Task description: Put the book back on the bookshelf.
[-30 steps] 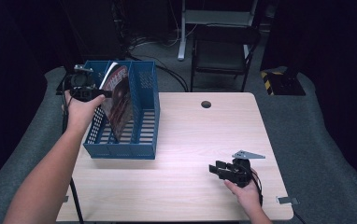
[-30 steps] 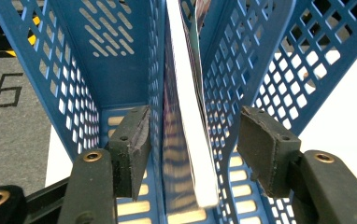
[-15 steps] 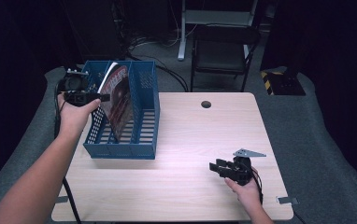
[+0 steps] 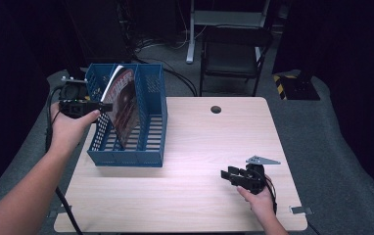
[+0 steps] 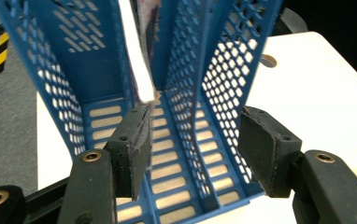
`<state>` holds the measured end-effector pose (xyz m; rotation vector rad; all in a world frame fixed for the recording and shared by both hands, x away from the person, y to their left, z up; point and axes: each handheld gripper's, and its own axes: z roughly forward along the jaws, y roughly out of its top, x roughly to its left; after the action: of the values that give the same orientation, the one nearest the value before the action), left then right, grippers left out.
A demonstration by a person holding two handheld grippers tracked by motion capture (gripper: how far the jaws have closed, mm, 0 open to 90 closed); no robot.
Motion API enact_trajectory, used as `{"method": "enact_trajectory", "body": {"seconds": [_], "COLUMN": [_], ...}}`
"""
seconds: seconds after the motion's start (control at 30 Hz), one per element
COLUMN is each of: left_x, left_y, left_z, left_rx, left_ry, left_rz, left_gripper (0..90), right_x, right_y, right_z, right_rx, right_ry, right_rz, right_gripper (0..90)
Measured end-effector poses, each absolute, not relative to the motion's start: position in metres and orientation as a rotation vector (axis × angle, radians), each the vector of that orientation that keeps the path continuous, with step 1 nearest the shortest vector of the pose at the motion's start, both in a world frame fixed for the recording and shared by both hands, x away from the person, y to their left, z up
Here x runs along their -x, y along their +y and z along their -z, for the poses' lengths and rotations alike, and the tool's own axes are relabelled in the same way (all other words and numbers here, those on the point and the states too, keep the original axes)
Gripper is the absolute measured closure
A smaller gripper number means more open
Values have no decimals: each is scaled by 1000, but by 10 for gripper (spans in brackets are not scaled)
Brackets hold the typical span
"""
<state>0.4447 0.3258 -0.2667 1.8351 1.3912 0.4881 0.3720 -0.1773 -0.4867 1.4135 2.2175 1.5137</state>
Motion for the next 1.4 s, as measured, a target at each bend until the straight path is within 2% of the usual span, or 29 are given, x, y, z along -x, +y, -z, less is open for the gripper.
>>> {"method": "enact_trajectory", "body": {"seconds": [0.5, 0.8, 1.1, 1.4], "left_x": [-412, -397, -388, -377], "left_y": [298, 269, 239, 205], "left_z": [264, 267, 286, 320], "left_rx": [-1893, -2026, -2091, -2127], "left_ry": [1244, 1105, 1003, 928], "left_rz": [-407, -354, -288, -220], "left_gripper": [447, 427, 424, 422], "right_x": [-371, -370, -371, -371], "right_y": [-175, -169, -169, -169], "right_z": [486, 487, 488, 489], "right_rx": [-1401, -1411, -1418, -1403], "right_ry": [2226, 2240, 2245, 2257], "right_rz": [-1502, -1492, -1481, -1472], "right_gripper": [529, 498, 489, 480]}}
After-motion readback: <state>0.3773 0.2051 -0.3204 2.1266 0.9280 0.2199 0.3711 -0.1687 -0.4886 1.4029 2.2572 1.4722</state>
